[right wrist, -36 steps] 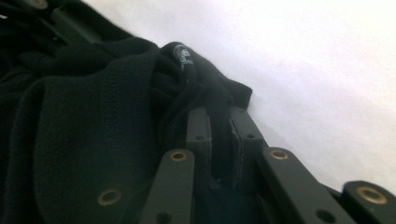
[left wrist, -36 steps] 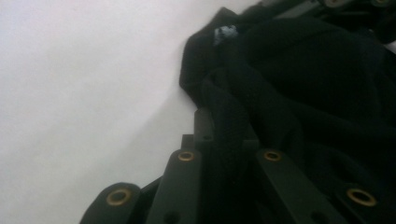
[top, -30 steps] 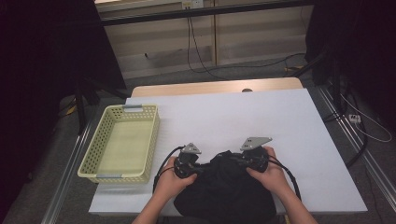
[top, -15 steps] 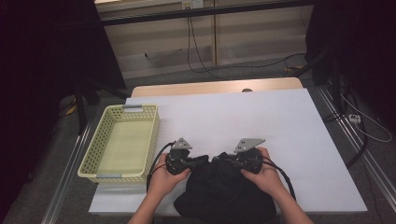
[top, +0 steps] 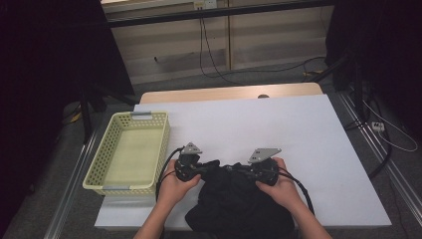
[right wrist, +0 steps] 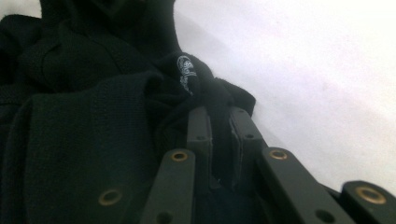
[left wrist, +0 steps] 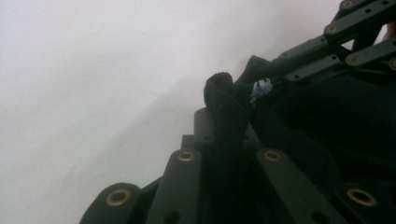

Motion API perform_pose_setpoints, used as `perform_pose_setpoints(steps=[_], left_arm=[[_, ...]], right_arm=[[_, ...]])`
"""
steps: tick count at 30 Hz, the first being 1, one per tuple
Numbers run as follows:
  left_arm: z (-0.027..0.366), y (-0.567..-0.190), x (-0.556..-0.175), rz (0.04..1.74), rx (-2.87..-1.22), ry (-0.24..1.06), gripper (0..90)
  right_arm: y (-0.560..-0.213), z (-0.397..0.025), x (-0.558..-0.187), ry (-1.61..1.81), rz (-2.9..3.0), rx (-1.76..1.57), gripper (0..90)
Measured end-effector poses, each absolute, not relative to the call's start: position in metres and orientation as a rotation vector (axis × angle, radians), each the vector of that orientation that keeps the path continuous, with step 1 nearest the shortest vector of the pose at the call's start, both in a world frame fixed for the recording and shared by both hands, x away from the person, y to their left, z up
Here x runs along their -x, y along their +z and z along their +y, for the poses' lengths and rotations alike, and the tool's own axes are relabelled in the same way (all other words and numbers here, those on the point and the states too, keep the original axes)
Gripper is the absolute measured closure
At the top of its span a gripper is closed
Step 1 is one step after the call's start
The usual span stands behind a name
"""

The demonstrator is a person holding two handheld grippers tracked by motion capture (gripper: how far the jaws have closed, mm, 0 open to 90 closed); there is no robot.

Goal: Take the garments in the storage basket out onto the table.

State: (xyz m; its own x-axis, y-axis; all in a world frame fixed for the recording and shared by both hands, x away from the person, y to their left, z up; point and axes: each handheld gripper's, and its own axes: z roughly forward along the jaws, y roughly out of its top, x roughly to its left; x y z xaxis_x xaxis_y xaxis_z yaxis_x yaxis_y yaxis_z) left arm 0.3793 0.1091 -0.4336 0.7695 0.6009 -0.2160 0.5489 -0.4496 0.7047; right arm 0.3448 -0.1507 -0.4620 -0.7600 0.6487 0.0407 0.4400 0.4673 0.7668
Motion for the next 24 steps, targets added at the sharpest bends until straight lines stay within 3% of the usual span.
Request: perform_pose_setpoints(steps=[24], left_arm=[[0.109, -0.427, -0.380, 0.862, -2.153, 0.088, 85.1]], right_arm=[[-0.462, -0.138, -0.339, 1.171, 2.482, -0.860, 82.1]])
